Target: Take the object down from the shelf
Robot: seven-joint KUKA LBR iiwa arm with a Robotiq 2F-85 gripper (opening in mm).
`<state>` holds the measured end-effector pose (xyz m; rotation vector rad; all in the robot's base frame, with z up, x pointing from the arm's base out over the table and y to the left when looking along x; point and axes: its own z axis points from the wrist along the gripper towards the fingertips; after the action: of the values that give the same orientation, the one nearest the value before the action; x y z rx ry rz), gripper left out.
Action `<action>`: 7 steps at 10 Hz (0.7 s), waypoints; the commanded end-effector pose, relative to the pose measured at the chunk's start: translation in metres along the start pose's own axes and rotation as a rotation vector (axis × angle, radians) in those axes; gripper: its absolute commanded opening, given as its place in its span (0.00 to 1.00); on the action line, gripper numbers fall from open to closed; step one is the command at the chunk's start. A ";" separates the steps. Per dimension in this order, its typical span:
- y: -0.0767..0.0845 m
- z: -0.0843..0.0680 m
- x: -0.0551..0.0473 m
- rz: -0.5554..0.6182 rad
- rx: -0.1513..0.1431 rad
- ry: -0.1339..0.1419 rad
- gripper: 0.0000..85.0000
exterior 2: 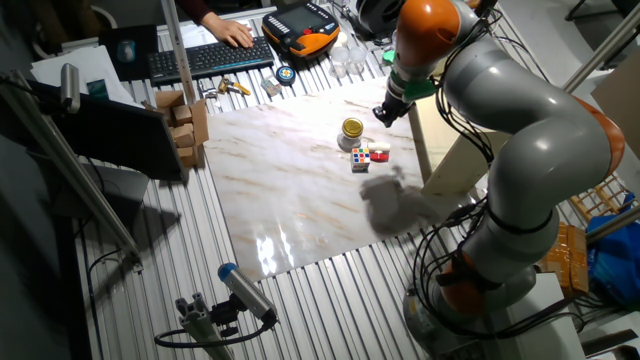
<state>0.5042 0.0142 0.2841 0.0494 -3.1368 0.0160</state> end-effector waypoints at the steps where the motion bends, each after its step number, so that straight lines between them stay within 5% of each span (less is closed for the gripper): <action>1: -0.004 -0.001 -0.001 -0.001 -0.001 0.004 0.00; 7: -0.020 0.001 -0.001 -0.030 0.003 0.012 0.00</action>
<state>0.5053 -0.0059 0.2836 0.0942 -3.1231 0.0244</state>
